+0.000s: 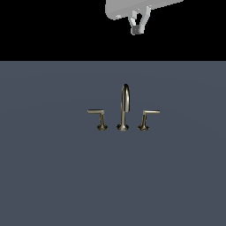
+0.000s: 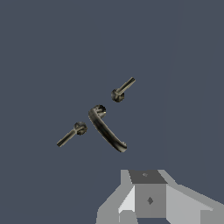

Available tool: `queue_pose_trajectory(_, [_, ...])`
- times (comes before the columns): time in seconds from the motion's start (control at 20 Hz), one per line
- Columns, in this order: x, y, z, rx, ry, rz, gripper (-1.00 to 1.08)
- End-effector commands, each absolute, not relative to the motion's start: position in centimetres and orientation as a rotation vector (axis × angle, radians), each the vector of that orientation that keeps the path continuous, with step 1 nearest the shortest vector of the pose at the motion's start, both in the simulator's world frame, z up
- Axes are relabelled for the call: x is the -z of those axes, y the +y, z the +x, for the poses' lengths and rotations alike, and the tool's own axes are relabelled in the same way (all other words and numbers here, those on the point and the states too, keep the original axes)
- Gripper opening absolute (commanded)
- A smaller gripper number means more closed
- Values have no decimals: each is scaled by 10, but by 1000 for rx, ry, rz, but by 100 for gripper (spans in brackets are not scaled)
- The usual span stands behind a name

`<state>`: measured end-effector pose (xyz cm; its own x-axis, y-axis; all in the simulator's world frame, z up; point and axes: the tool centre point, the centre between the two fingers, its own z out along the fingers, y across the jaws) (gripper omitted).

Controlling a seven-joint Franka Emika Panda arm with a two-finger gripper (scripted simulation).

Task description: Turn on the faucet by rotating a designated handle.

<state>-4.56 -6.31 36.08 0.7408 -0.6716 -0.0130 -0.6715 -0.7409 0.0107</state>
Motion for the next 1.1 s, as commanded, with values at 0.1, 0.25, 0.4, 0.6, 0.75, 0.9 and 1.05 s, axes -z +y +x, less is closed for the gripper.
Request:
queue_pose_trajectory(0.1, [-327, -79, -16, 20, -1326, 2843, -100])
queue_pose_trajectory(0.25, [-302, -90, 1, 18, -1453, 2782, -100])
queue_pose_trajectory(0.4, [-276, -101, 17, 16, -1577, 2714, -100])
queue_pose_trajectory(0.6, [-239, -117, 35, 12, -1737, 2615, -100])
queue_pose_trajectory(0.75, [-210, -129, 46, 10, -1853, 2535, -100])
queue_pose_trajectory(0.9, [-180, -141, 55, 7, -1963, 2451, -100])
queue_pose_trajectory(1.05, [-154, -150, 62, 5, -2055, 2375, -100])
